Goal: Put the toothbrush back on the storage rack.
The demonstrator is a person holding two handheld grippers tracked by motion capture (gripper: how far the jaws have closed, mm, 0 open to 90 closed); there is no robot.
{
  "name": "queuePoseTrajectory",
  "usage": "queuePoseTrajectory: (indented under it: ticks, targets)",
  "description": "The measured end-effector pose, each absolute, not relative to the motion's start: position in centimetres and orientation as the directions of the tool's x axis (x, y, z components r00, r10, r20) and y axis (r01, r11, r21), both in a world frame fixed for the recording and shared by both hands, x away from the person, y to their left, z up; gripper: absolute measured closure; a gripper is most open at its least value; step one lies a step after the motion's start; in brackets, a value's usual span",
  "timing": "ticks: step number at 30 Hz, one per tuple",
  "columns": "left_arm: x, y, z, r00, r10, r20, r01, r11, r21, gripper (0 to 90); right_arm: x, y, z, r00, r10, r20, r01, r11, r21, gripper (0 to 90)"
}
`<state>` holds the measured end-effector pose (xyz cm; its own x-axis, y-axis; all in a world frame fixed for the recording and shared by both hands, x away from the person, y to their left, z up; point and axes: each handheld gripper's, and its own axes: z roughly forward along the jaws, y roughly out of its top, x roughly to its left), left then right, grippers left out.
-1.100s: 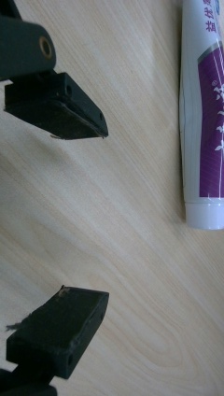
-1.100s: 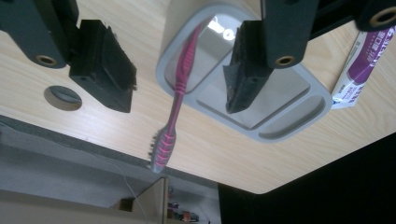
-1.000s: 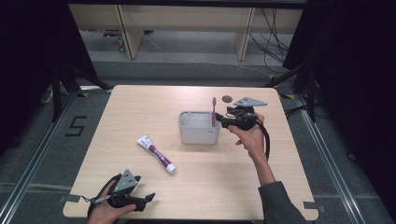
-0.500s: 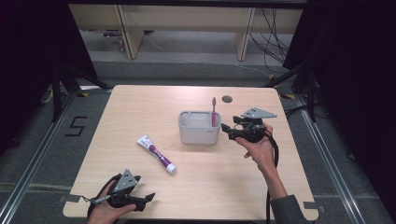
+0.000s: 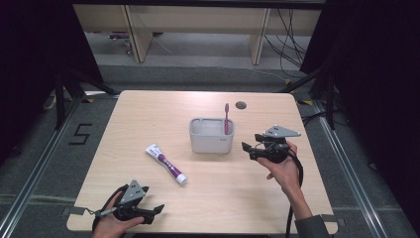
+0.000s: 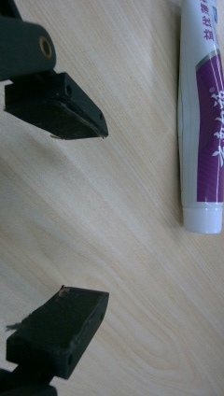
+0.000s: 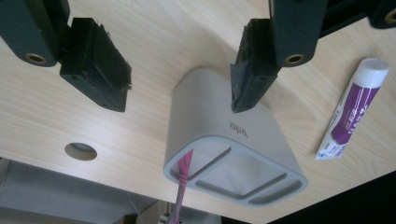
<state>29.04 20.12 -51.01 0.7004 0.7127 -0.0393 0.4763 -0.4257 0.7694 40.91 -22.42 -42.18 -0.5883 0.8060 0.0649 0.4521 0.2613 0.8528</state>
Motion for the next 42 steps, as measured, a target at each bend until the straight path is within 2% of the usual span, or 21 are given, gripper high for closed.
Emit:
queuePoseTrajectory:
  ticks: [4,16,19,20,24,28,32,34,42]
  targets:
    - [29.1,20.1,-51.1,0.699,0.714,-0.036,0.479,-0.431,0.765,16.8,40.3,-22.8,-42.8,-0.591,0.807,0.024,0.435,0.293,0.851,37.3]
    - [29.1,20.2,-51.1,0.694,0.719,-0.031,0.479,-0.430,0.765,16.7,38.2,-23.0,-46.1,-0.603,0.796,0.051,0.501,0.329,0.800,36.6]
    - [29.1,20.1,-51.1,0.695,0.718,-0.043,0.482,-0.420,0.769,16.8,37.8,-23.1,-46.4,-0.599,0.800,0.034,0.500,0.341,0.796,36.6]
    - [29.1,20.1,-51.1,0.694,0.719,-0.045,0.485,-0.420,0.767,16.7,37.1,-23.2,-46.5,-0.582,0.811,0.060,0.532,0.324,0.783,36.6]
    - [29.2,20.2,-51.1,0.699,0.714,-0.038,0.477,-0.427,0.768,16.7,36.7,-23.6,-46.8,-0.592,0.805,0.032,0.505,0.341,0.793,36.6]
    - [29.1,20.1,-51.2,0.696,0.717,-0.039,0.481,-0.426,0.767,16.7,35.7,-23.7,-47.2,-0.582,0.810,0.075,0.540,0.316,0.780,36.5]
    - [29.2,20.1,-51.2,0.694,0.719,-0.044,0.481,-0.417,0.771,16.8,35.2,-24.2,-47.5,-0.592,0.805,0.050,0.520,0.333,0.786,36.5]
    - [29.2,20.2,-51.2,0.692,0.721,-0.033,0.482,-0.427,0.765,16.7,34.8,-24.2,-47.6,-0.583,0.808,0.082,0.544,0.314,0.778,36.5]
    - [29.4,20.6,-51.1,0.686,0.727,-0.044,0.491,-0.418,0.765,16.7,33.6,-24.5,-48.1,-0.587,0.805,0.089,0.546,0.313,0.777,35.9]
